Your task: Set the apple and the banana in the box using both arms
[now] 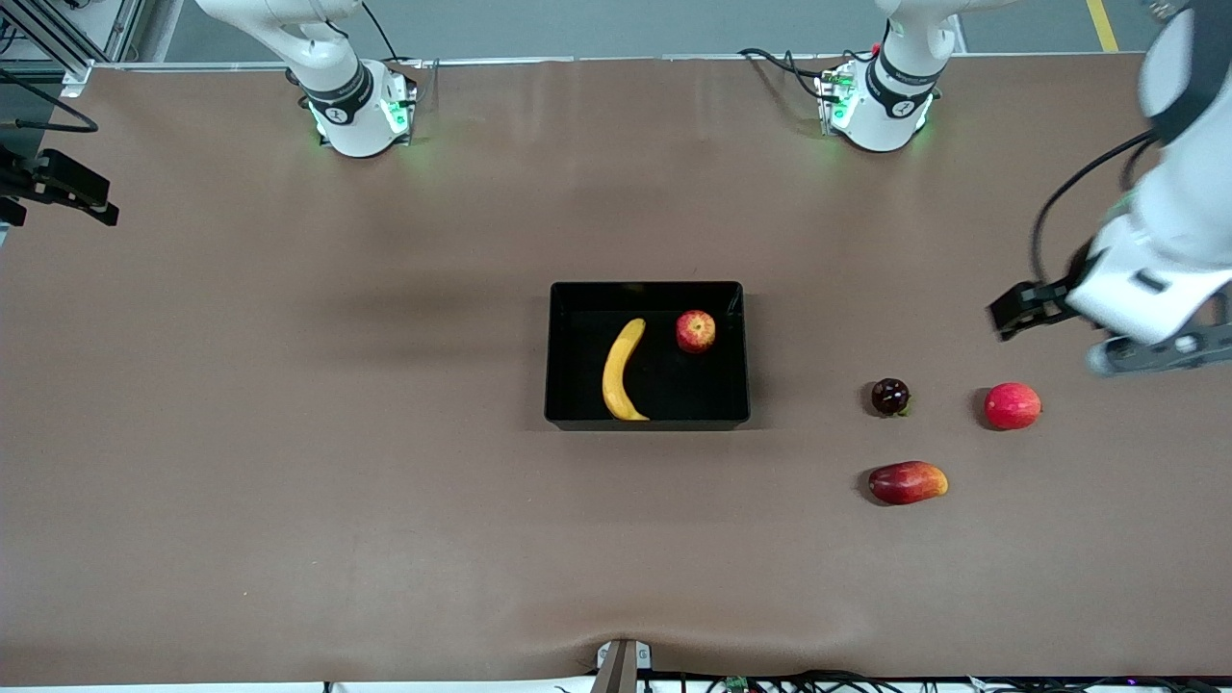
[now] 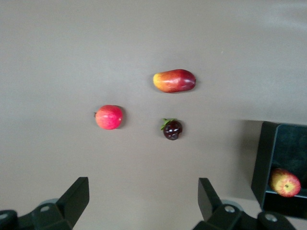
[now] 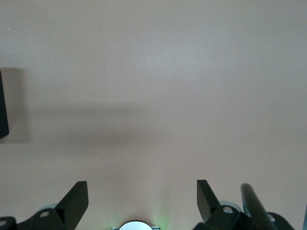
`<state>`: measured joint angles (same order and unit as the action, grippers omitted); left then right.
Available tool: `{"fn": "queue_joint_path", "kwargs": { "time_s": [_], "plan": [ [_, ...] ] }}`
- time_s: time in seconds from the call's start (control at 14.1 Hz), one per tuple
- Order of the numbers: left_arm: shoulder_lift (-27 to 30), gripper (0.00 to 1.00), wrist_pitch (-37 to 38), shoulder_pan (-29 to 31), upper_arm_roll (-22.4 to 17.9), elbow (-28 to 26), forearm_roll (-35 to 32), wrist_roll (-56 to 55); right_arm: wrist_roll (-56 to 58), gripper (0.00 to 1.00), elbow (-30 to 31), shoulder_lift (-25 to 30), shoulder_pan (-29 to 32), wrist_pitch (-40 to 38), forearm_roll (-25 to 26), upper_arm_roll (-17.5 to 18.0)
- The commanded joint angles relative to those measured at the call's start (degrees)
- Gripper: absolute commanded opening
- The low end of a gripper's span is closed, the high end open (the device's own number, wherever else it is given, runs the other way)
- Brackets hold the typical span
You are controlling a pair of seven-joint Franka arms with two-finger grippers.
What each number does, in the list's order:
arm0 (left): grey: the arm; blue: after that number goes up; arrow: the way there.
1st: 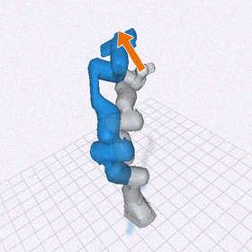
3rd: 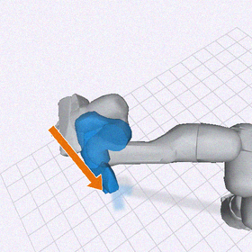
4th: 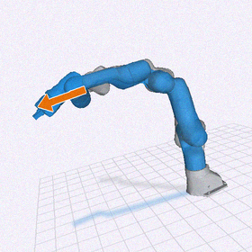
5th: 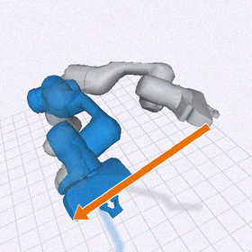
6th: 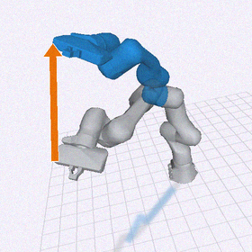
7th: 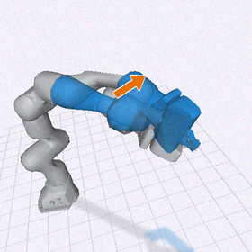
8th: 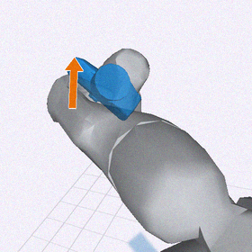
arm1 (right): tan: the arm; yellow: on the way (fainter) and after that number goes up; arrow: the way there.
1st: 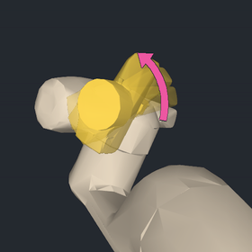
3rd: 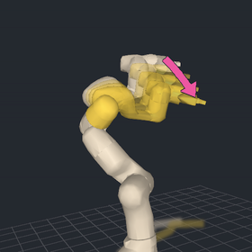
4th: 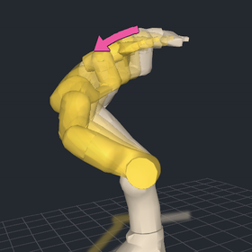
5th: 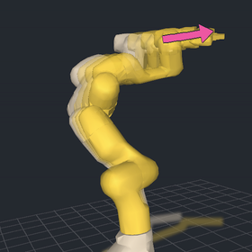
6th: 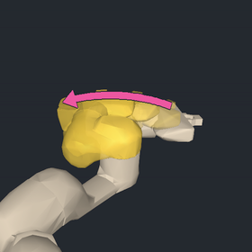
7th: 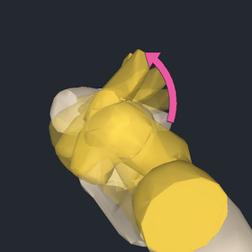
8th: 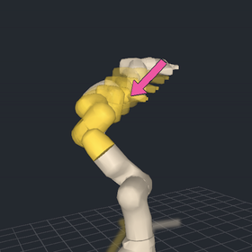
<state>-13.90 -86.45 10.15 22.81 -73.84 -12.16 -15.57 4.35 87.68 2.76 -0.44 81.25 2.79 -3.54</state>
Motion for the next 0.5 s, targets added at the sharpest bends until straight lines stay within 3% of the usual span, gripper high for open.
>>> {"fn": "queue_joint_path", "kwargs": {
  "time_s": [0.0, 0.35, 0.43],
  "plan": [
    [4.58, 1.00, 0.05, 2.33, 0.31, -4.12, 2.40, 2.21, -0.04, 1.00, -0.31, 0.05, 0.79, -0.22, -0.85, 0.46],
    [9.15, 1.00, 0.05, 6.28, 0.05, -6.67, 4.24, 8.24, 0.04, 1.00, -0.31, -0.03, 0.97, -0.13, -0.85, 0.46],
    [10.46, 1.00, -0.29, 5.86, -1.61, -8.15, 5.90, 10.27, 0.04, 1.00, -0.31, -0.03, 0.88, -0.13, -0.85, 0.46]
  ]
}}
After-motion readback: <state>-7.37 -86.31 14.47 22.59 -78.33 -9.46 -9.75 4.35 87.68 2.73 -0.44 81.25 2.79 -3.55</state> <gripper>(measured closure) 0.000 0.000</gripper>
